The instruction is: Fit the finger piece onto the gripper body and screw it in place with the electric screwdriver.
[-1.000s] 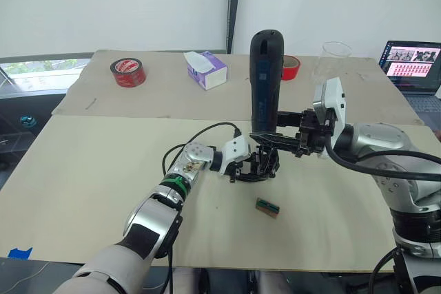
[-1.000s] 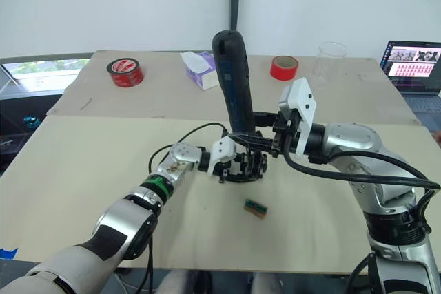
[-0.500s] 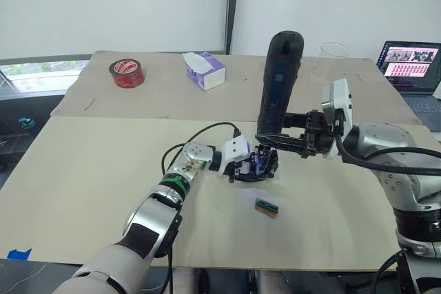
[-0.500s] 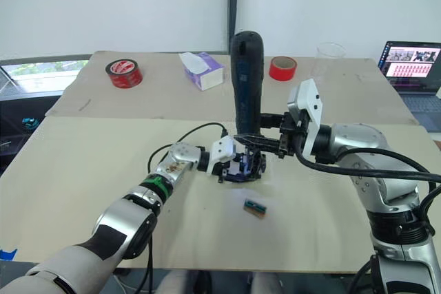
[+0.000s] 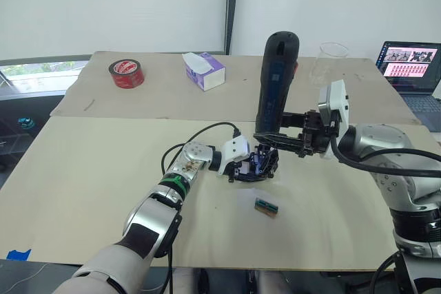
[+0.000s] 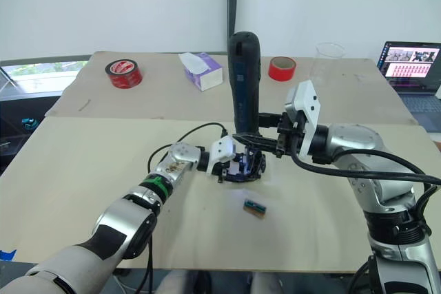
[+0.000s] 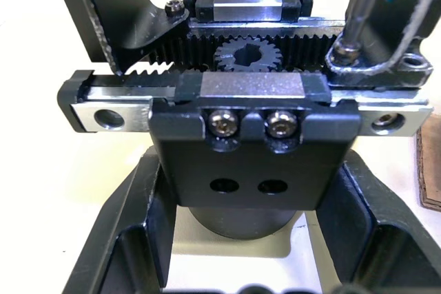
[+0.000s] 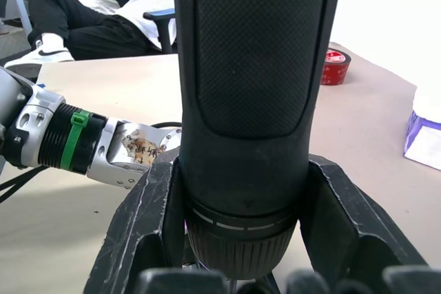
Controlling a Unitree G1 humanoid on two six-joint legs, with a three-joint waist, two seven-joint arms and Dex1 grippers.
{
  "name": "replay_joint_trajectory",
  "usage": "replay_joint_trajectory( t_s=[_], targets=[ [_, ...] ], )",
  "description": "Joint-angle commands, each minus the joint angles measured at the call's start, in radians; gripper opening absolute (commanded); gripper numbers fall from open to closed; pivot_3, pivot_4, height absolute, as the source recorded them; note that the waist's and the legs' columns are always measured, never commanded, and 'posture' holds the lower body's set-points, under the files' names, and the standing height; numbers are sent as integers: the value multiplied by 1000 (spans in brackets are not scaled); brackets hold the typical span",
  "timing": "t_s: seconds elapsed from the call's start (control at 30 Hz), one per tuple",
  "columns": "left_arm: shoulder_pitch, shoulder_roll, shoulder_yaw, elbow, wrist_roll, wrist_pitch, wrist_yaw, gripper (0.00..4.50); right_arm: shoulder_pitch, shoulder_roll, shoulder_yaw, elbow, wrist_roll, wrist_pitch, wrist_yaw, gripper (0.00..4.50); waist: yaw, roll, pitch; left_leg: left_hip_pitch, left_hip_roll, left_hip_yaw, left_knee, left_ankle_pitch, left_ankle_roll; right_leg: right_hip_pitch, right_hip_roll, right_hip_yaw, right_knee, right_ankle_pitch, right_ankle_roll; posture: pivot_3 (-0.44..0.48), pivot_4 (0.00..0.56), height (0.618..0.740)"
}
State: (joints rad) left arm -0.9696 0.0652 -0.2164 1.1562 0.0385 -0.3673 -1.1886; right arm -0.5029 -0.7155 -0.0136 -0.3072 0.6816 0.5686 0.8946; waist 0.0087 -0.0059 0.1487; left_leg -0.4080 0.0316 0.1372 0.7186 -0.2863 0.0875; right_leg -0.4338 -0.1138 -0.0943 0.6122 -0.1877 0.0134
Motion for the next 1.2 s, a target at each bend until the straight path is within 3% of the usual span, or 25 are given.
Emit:
replay_joint_trajectory(
  t_s=[0.03, 0.23, 0.47, 0.7, 0.83, 0.9, 1.0, 1.1, 1.2],
  targets=[
    [-21, 13, 31, -38, -18, -25, 0, 2279, 75, 1, 12, 23, -80, 34, -80, 1903, 0, 0, 0, 0, 0, 0, 0, 0, 0, 0, 0, 0, 0, 0, 0, 0, 150, 740],
    [-7, 8, 27, -44, -16, -24, 0, 2279, 92, 34, -76, -130, -18, 57, -202, 1903, 0, 0, 0, -1, 0, 0, 0, 0, 0, -1, 0, 0, 0, 0, 0, 0, 150, 740],
    [6, 0, 17, -43, -7, -20, -8, 2279, -33, 64, -187, -318, 176, 127, -352, 1903, 1, 0, 0, -7, 0, 1, 0, 1, -1, -7, 0, 0, 0, 0, 0, 0, 150, 740],
    [-8, -2, 12, -22, 9, -9, -1, 2279, -126, 42, -193, -375, 328, 169, -355, 1903, 1, 0, 0, -7, 0, 0, -2, 1, -1, -6, 1, -1, 0, 0, 0, 0, 150, 740],
    [-28, 14, 17, -12, 8, 22, -7, 2279, -22, 5, -196, -445, 457, 206, -339, 1904, 3, 0, 1, -7, -1, 0, -1, 0, 0, -5, 0, -1, -1, 0, -1, 0, 150, 740],
    [-30, 41, 18, -27, 2, 14, -51, 3307, 53, -5, -203, -480, 472, 202, -343, 1903, 2, 0, 1, -7, -1, 0, -1, 0, 0, -5, 0, 0, -1, 0, -1, 0, 150, 740],
    [0, 122, 5, -122, -32, 28, -239, 4500, 237, -3, -230, -547, 415, 162, -348, 1903, 0, 0, 1, -7, 0, 0, -3, 1, -1, -6, 0, -1, -1, 0, -1, 0, 150, 740],
    [74, 187, -25, -291, -93, 115, -390, 4500, 363, -8, -270, -592, 376, 122, -344, 1903, -3, 0, 0, -7, 0, 1, -4, 2, -2, -7, 1, 0, 1, 0, -1, 0, 150, 740],
    [192, 253, -95, -549, -176, 227, -426, 4500, 471, 4, -321, -618, 320, 82, -353, 1903, 2, 1, 0, -6, 0, 0, -3, 2, -2, -6, 1, 1, 0, 0, -1, 0, 150, 740]
  ],
)
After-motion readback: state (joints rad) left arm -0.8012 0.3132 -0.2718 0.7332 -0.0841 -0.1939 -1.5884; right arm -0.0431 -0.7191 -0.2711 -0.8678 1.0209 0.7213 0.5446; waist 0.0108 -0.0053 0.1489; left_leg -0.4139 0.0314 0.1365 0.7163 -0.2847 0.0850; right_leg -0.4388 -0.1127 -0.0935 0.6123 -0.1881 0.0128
